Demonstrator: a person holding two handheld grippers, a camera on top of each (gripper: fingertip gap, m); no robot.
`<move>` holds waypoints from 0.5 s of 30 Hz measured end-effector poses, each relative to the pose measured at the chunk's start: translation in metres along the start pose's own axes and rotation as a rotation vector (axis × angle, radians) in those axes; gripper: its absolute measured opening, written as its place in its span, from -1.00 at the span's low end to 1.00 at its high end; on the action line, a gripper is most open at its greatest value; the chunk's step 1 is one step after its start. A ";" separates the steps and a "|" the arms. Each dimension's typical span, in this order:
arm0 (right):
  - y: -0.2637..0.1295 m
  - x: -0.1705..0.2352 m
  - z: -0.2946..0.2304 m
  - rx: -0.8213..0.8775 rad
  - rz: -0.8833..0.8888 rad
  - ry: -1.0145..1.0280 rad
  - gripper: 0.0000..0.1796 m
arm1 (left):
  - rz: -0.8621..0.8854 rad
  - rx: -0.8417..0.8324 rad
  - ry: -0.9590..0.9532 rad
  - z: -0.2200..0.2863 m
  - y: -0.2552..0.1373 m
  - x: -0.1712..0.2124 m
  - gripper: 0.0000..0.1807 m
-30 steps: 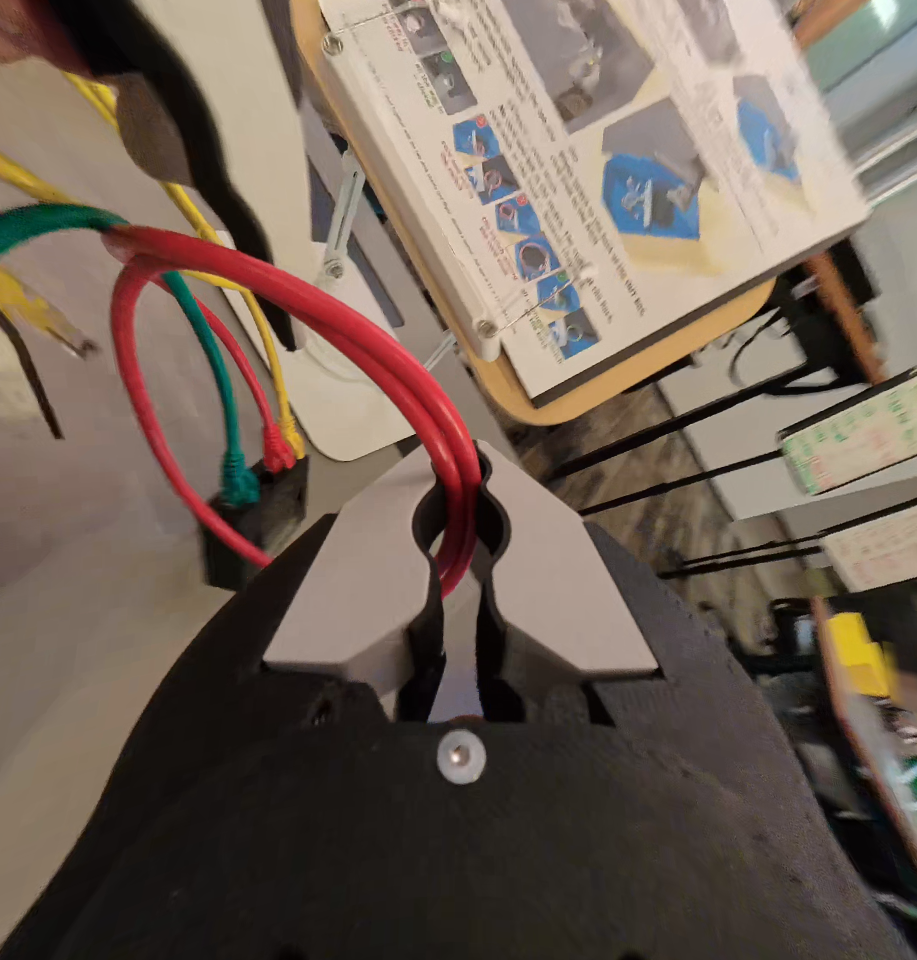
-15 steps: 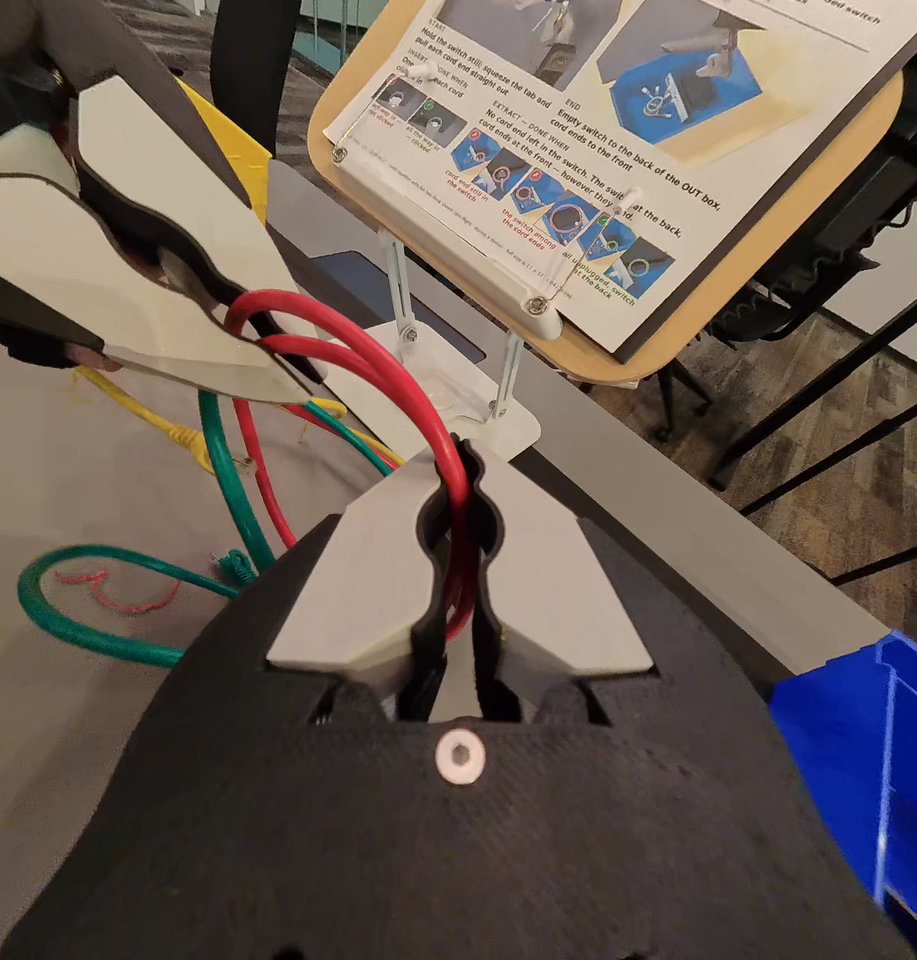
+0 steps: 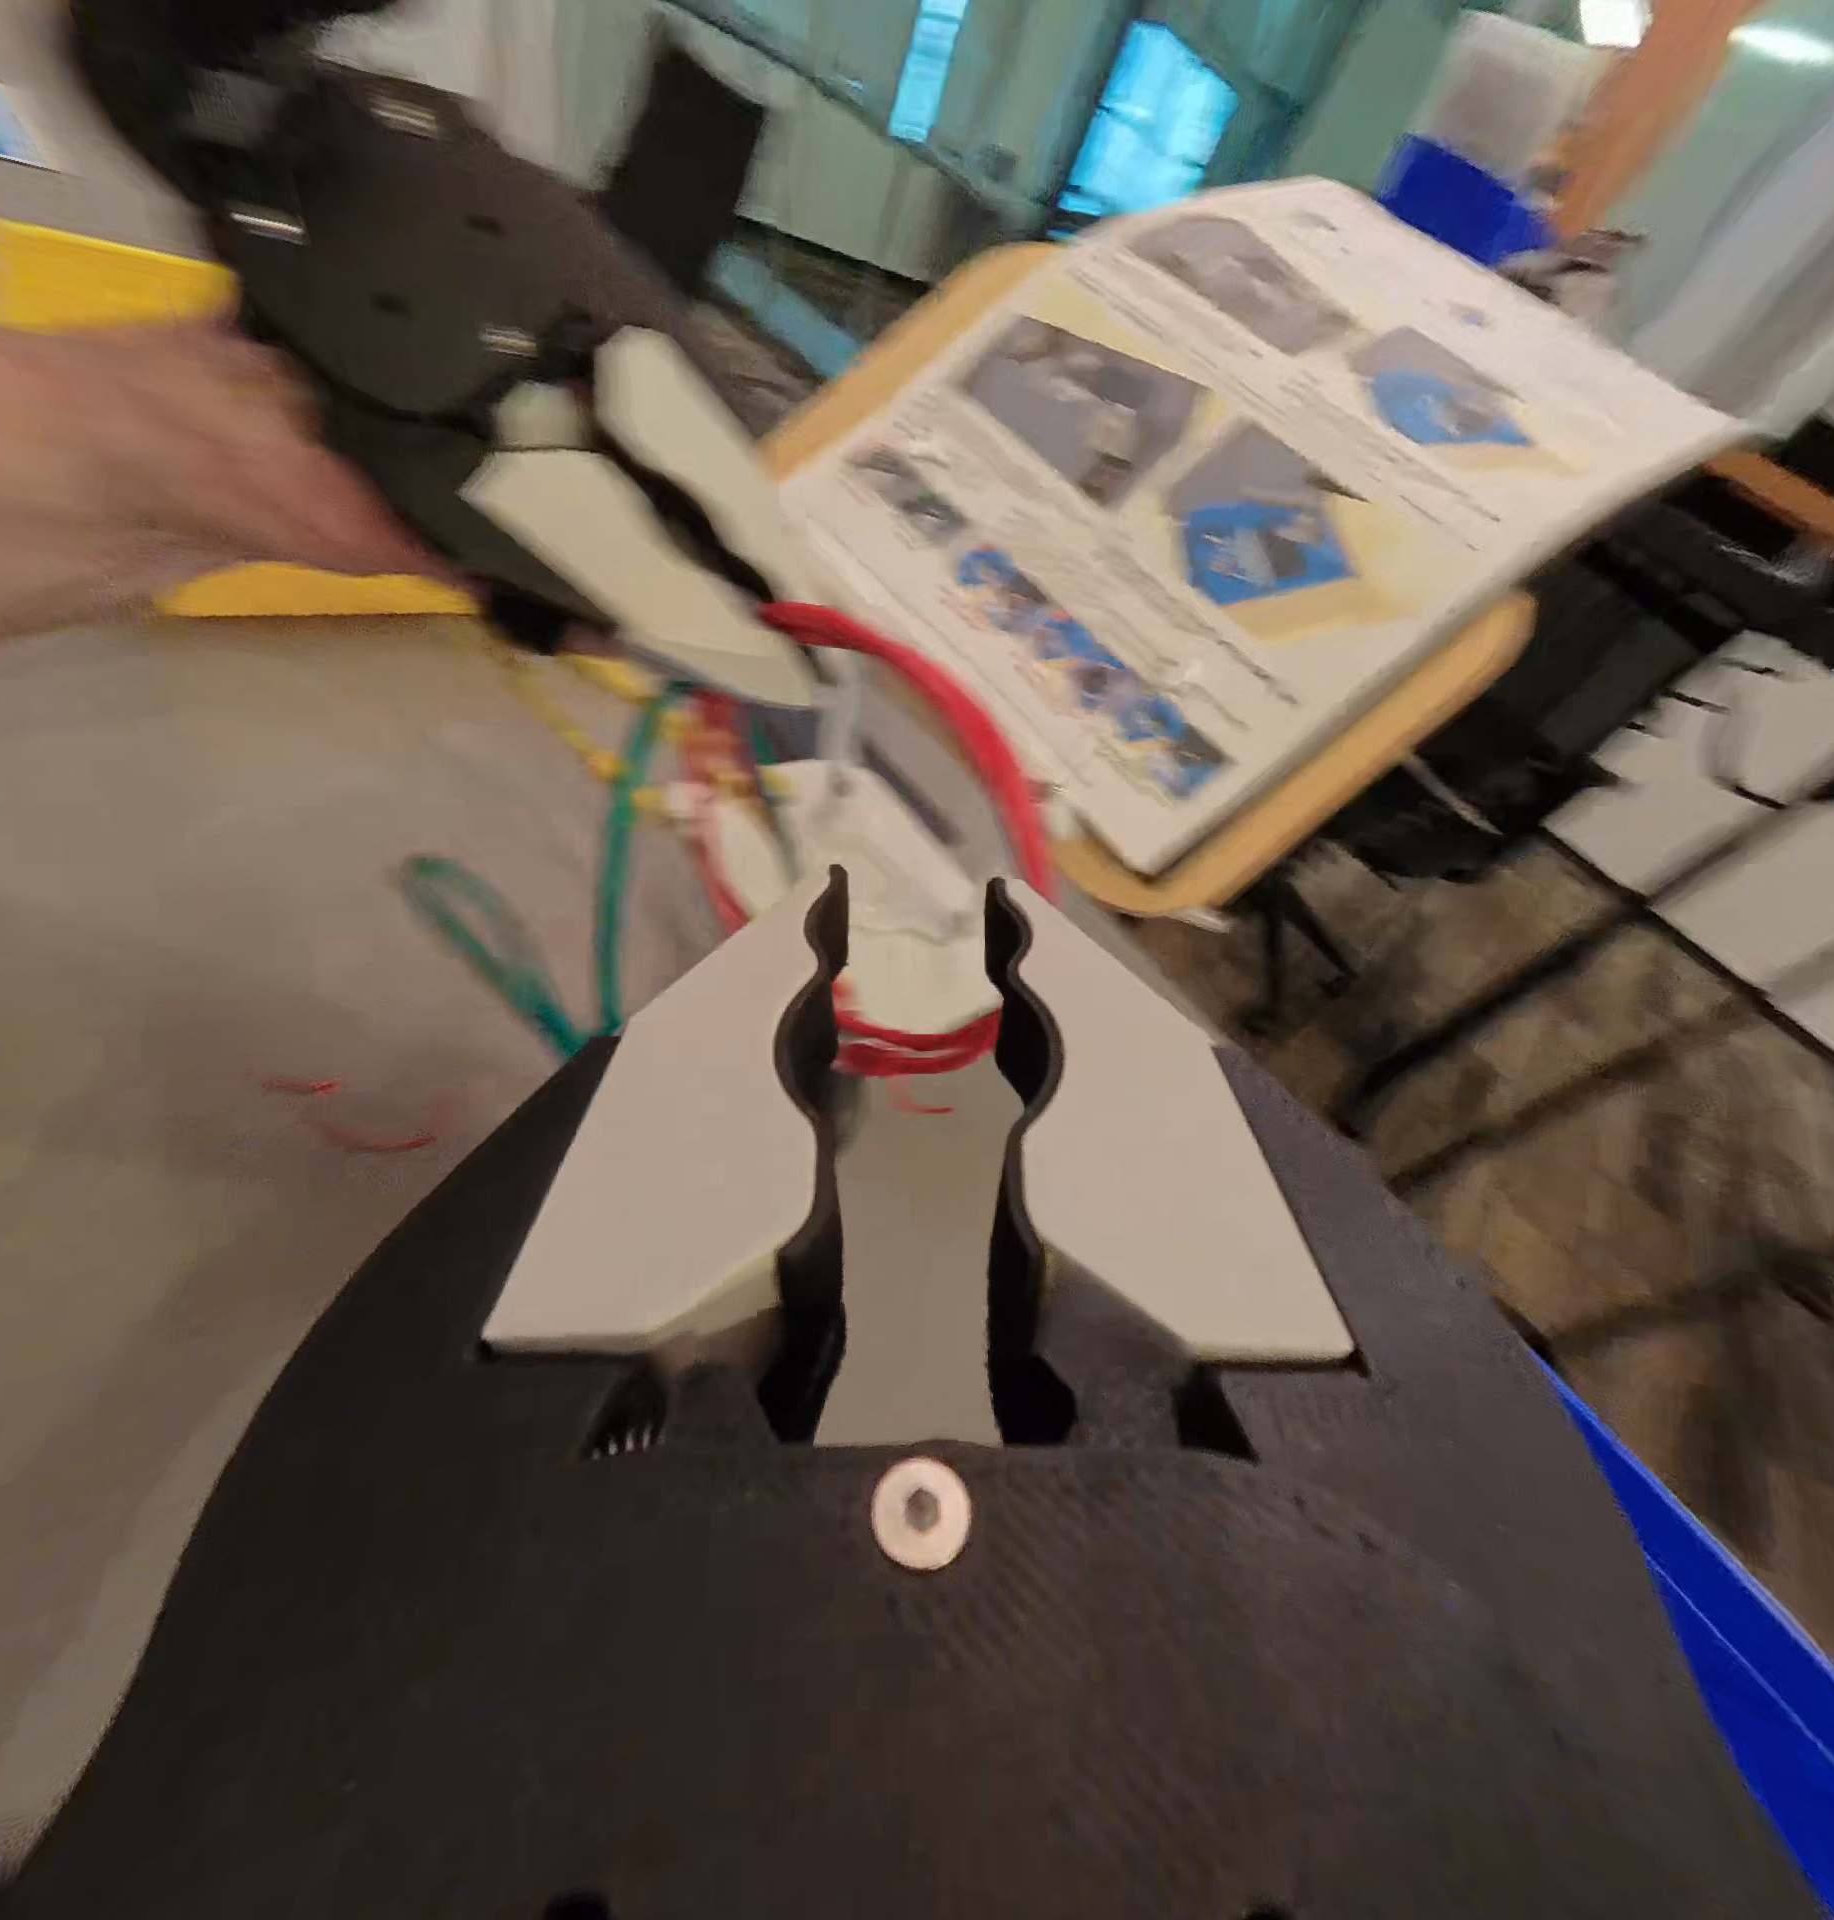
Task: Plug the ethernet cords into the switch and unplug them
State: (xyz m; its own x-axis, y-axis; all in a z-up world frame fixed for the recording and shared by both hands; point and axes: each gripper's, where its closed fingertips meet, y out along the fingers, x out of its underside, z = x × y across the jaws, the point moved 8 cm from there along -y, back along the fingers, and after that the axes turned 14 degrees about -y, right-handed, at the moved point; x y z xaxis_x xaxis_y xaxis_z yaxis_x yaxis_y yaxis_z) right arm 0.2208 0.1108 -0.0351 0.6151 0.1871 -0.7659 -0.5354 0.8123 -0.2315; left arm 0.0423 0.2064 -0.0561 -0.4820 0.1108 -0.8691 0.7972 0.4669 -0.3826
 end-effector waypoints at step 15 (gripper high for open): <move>0.092 0.038 -0.194 -0.826 -0.284 -0.331 -0.85 | 0.033 -0.047 0.061 -0.022 -0.023 0.012 -0.94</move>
State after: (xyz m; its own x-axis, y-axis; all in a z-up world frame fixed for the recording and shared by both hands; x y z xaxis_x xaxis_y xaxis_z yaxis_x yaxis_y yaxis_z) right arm 0.0827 0.0852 -0.2018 0.8515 0.2931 -0.4348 -0.5034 0.2249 -0.8343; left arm 0.0104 0.2167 -0.0508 -0.4779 0.1795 -0.8598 0.7959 0.5026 -0.3375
